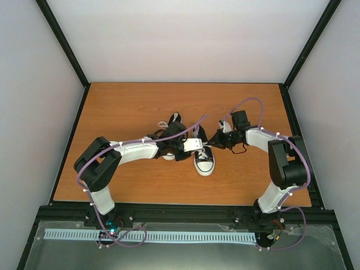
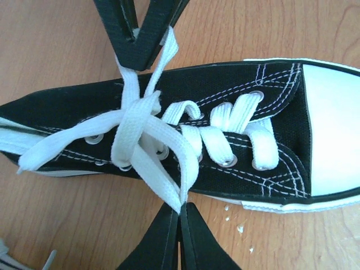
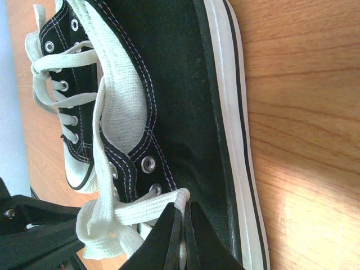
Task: Tie the shoes
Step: Tie the shoelace on the shoe.
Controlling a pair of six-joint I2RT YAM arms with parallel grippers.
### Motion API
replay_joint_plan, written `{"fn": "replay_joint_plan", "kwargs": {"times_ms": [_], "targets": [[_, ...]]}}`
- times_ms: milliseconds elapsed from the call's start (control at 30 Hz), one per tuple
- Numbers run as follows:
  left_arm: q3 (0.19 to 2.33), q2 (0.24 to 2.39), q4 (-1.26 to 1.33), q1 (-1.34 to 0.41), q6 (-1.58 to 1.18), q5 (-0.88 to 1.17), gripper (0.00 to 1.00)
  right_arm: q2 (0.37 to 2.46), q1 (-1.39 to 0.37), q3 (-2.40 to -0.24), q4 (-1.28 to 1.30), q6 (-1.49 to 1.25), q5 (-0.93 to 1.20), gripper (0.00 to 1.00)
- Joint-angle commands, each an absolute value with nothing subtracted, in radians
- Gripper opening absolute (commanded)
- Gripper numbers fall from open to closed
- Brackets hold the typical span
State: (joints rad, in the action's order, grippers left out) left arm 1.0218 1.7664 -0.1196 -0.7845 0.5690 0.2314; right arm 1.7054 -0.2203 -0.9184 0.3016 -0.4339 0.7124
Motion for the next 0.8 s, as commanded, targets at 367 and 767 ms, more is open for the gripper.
{"fn": "replay_joint_plan", "kwargs": {"times_ms": [367, 767], "targets": [[1.096, 1.801, -0.228, -0.691, 0.586, 0.207, 0.01, 1.673, -0.225, -0.839, 0.314, -0.409, 0.702, 0.03], [1.121, 1.88, -0.135, -0.66, 0.76, 0.055, 0.01, 1.679, -0.225, -0.807, 0.293, -0.411, 0.704, 0.03]]}}
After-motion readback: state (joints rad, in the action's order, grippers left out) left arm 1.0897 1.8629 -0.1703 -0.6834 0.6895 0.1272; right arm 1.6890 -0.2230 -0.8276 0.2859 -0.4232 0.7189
